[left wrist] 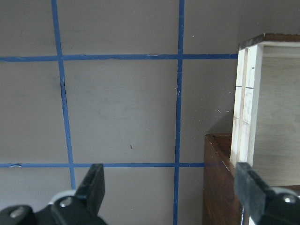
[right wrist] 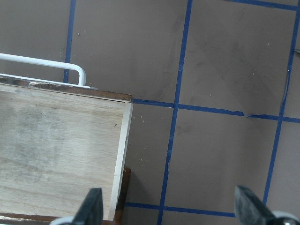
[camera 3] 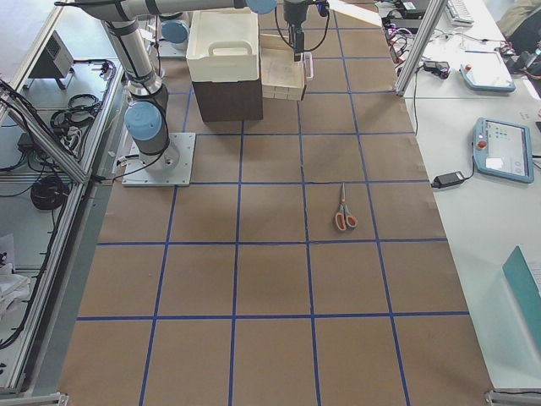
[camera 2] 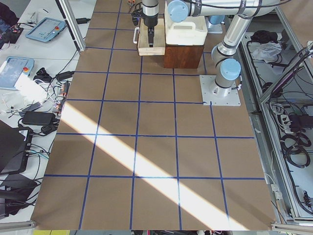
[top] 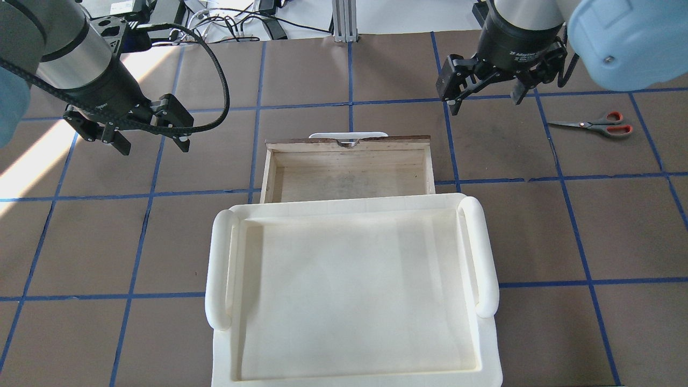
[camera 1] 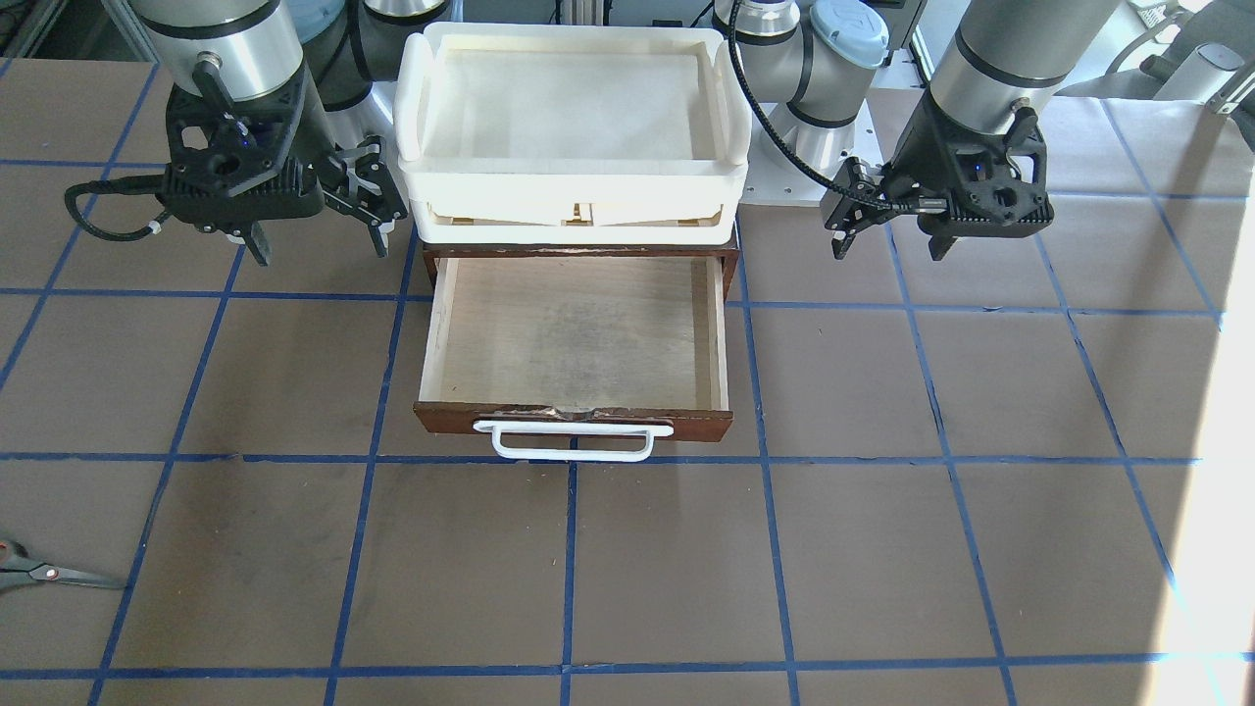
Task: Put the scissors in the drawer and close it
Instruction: 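Move the right gripper over the black-and-orange scissors beside the drawer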
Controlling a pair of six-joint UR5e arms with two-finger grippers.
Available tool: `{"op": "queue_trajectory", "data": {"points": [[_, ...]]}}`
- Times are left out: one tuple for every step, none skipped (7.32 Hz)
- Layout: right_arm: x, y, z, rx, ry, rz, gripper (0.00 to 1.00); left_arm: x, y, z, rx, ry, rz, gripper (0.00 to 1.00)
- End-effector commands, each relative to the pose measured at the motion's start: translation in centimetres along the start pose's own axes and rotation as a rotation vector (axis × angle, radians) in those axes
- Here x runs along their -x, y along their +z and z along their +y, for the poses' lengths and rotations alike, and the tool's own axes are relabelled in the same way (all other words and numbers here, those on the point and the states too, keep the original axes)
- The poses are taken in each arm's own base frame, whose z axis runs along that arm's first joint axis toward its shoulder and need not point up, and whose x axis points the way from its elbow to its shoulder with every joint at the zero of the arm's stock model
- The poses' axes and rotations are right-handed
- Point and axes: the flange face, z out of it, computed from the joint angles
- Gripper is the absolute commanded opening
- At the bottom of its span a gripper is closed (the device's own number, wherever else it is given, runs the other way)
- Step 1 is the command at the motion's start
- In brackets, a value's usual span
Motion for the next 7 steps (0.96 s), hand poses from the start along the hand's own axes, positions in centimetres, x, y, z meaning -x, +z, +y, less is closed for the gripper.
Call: {"op": "queue_trajectory", "data": {"points": [[-1.0, 0.3, -0.1, 0.009, 0.02, -0.003, 1.0, 0.0, 0.0, 0.0, 0.0, -0.001, -0.001, 1.0], [-1.3, 0.2, -0.1, 0.007, 0.025, -0.002, 1.0, 0.0, 0.0, 0.0, 0.0, 0.001, -0.003, 1.0], [-1.3, 0.3, -0.2, 0.008, 0.027, -0.002, 1.0, 0.0, 0.0, 0.0, 0.0, 0.001, -0.001, 1.0], [-1.5, 0.3, -0.2, 0.008, 0.014, 0.001, 1.0, 0.0, 0.0, 0.0, 0.0, -0.001, -0.004, 1.0], [-2.1, 0.3, -0.4, 0.005, -0.048, 0.0, 1.0, 0.0, 0.0, 0.0, 0.0, -0.001, -0.003, 1.0], [-3.9, 0.8, -0.6, 0.015, -0.093, -0.002, 1.0, 0.0, 0.0, 0.0, 0.0, -0.001, -0.003, 1.0], [-6.9, 0.9, -1.0, 0.012, -0.239, 0.002, 0.99, 0.0, 0.0, 0.0, 0.0, -0.001, -0.003, 1.0]]}}
